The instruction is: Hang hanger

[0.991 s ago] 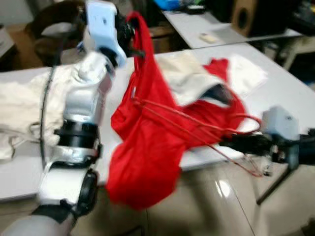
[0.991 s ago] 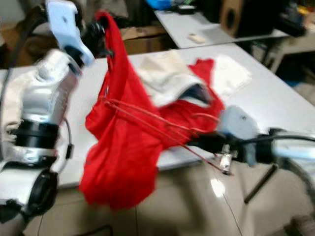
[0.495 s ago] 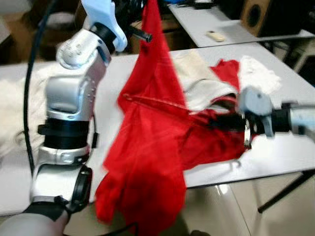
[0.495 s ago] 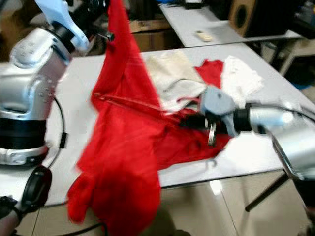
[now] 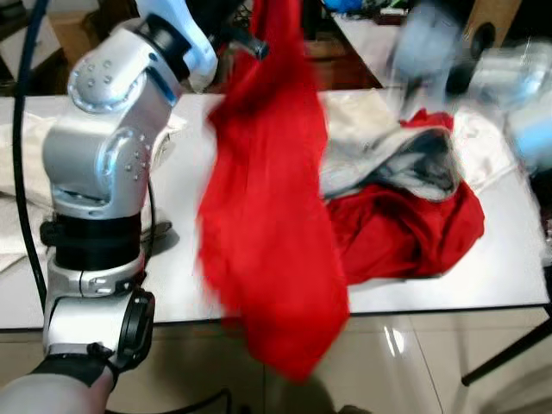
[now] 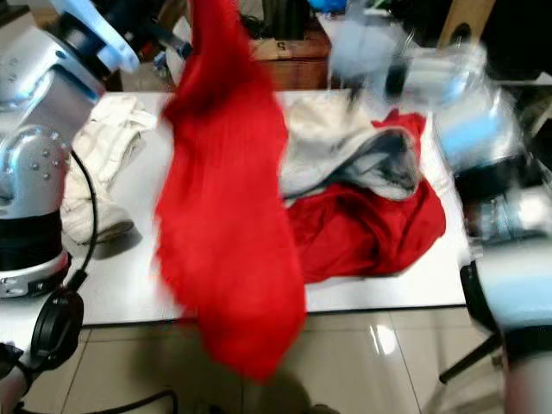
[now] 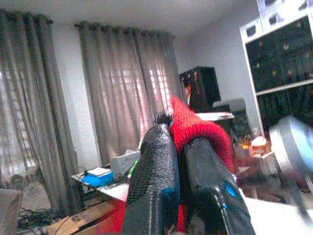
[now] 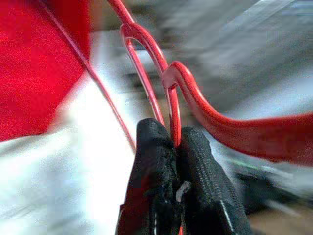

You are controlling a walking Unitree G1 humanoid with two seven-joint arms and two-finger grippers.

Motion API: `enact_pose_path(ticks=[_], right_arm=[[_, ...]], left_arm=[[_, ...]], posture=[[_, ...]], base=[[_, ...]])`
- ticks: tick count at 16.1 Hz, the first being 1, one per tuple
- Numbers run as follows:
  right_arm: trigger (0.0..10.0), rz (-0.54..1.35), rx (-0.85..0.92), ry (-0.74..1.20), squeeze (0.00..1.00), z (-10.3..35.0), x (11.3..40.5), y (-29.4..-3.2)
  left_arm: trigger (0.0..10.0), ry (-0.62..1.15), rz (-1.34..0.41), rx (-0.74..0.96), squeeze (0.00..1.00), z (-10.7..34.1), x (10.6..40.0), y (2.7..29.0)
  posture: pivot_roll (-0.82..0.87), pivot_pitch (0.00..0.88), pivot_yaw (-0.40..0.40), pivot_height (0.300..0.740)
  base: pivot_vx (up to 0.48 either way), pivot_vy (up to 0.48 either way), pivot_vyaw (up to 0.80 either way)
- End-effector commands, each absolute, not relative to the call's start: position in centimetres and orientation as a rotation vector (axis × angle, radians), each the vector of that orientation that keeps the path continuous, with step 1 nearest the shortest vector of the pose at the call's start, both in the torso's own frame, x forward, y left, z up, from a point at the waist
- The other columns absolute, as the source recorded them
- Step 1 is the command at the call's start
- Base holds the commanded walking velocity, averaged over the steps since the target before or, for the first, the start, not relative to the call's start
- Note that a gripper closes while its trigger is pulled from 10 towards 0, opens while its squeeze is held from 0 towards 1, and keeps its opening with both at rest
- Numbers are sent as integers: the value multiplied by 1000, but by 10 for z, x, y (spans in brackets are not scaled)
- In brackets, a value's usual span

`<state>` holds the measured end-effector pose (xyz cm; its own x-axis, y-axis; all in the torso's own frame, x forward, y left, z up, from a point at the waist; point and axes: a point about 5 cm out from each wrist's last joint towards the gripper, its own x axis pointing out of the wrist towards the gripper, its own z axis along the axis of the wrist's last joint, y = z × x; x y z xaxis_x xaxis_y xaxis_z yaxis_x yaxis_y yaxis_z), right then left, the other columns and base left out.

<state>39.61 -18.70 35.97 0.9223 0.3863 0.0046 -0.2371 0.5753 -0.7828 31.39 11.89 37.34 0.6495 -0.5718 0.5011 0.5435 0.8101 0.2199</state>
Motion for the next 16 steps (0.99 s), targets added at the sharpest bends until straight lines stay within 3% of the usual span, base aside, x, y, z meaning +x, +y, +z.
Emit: enact_pose_path(ticks=[1,5,8,11,13,16], right_arm=[[10000,216,-835,-265,0,380,395,-203],[10000,87,-945,-472,0,405,393,-206],[10000,109,-1005,-537,0,390,390,-210],[10000,361,-1067,-389,0,328,388,-212],[10000,602,-1098,-173,0,257,370,-223],[10000,583,-1094,-74,0,237,354,-248]], left_arm=[[10000,-623,-628,44,0,382,308,122],[10000,-571,-646,16,0,368,307,118],[10000,-466,-679,23,0,345,312,107],[10000,-284,-669,101,0,303,321,100],[10000,-113,-651,198,0,258,327,95],[10000,70,-715,266,0,214,322,90]], posture=[[-98,0,26,740],[-90,0,32,740],[-105,0,59,740],[-109,0,67,740],[-111,0,80,740],[-118,0,95,740]], base=[[0,0,0],[0,0,0],[0,0,0],[0,0,0],[0,0,0],[0,0,0]])
